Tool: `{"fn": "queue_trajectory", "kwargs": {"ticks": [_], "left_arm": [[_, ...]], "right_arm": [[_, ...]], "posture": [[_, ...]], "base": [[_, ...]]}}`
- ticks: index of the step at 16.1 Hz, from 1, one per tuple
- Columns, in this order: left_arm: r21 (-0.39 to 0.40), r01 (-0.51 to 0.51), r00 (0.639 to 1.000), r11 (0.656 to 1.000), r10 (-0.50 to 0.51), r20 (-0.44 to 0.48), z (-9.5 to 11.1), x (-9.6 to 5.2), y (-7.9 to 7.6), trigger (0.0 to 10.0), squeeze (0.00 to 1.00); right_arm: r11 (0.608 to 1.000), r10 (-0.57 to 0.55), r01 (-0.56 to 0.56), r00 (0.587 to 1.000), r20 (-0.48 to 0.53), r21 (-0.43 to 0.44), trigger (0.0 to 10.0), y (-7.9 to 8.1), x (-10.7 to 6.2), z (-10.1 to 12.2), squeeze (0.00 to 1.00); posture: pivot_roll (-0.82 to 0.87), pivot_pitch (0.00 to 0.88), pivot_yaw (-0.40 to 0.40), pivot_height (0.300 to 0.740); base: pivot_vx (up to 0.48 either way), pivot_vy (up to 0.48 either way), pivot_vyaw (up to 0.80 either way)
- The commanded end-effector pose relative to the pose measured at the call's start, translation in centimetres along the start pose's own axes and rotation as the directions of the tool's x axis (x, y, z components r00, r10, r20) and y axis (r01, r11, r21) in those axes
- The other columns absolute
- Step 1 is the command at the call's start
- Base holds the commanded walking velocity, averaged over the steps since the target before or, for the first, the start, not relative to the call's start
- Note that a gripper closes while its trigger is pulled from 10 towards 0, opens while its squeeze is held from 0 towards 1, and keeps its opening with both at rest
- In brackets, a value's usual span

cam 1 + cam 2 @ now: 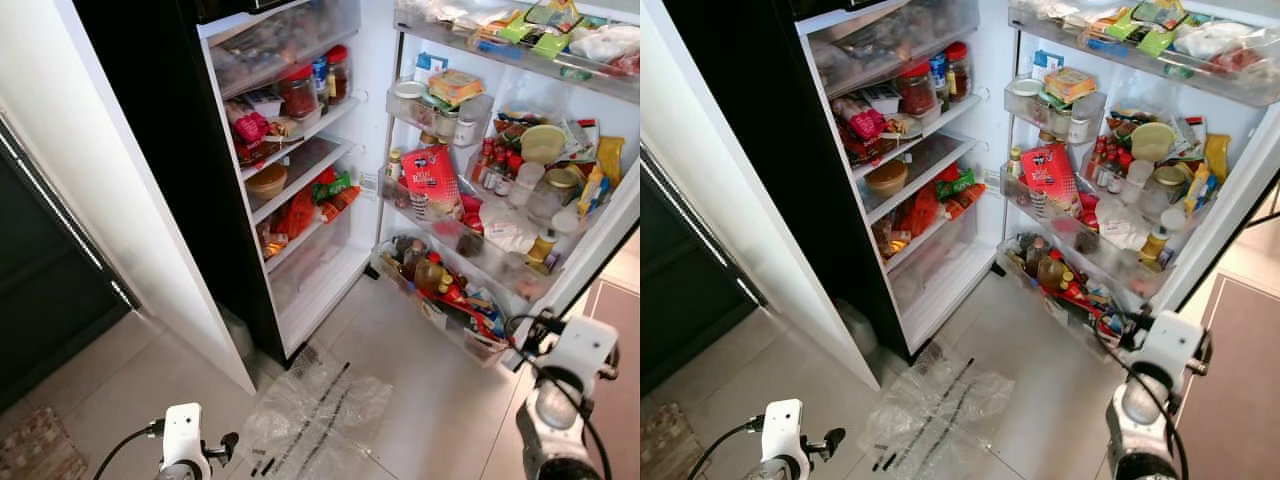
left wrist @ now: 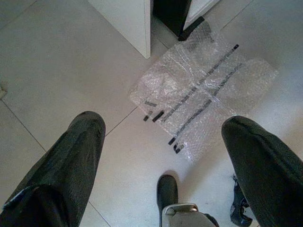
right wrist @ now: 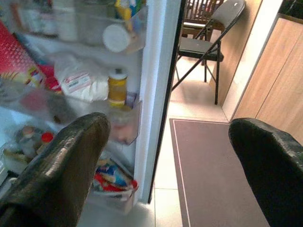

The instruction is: Restocking fridge

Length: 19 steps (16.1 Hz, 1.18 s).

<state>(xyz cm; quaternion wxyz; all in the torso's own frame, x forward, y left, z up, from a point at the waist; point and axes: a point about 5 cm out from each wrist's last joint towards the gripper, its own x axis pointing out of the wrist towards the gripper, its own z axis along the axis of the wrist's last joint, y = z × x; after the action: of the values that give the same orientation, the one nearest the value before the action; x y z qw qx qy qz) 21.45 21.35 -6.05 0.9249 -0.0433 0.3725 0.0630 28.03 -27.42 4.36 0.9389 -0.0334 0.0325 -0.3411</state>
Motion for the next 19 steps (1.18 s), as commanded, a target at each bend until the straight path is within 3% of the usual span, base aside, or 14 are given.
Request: {"fn": "queue_trajectory", "kwargs": {"ticks": [1,19], "left_arm": [[-0.012,-0.013,1.0,1.0,0.013,-0.006,0.0,0.0,0.4,10.0,0.0],[-0.011,-0.018,1.0,1.0,0.018,-0.003,0.1,0.0,0.7,10.0,0.0]], "right_arm": [[1.0,-0.011,0.011,1.0,-0.005,0.01,10.0,0.0,0.1,0.1,0.0],[0.995,-0.098,0.097,0.995,0.027,0.022,10.0,-0.9,0.6,0.8,0.0]], "posture": [[0.01,0.023,0.045,0.74],[0.01,0.055,0.059,0.74]], "base": [[0.0,0.0,0.0],[0.0,0.0,0.0]]}}
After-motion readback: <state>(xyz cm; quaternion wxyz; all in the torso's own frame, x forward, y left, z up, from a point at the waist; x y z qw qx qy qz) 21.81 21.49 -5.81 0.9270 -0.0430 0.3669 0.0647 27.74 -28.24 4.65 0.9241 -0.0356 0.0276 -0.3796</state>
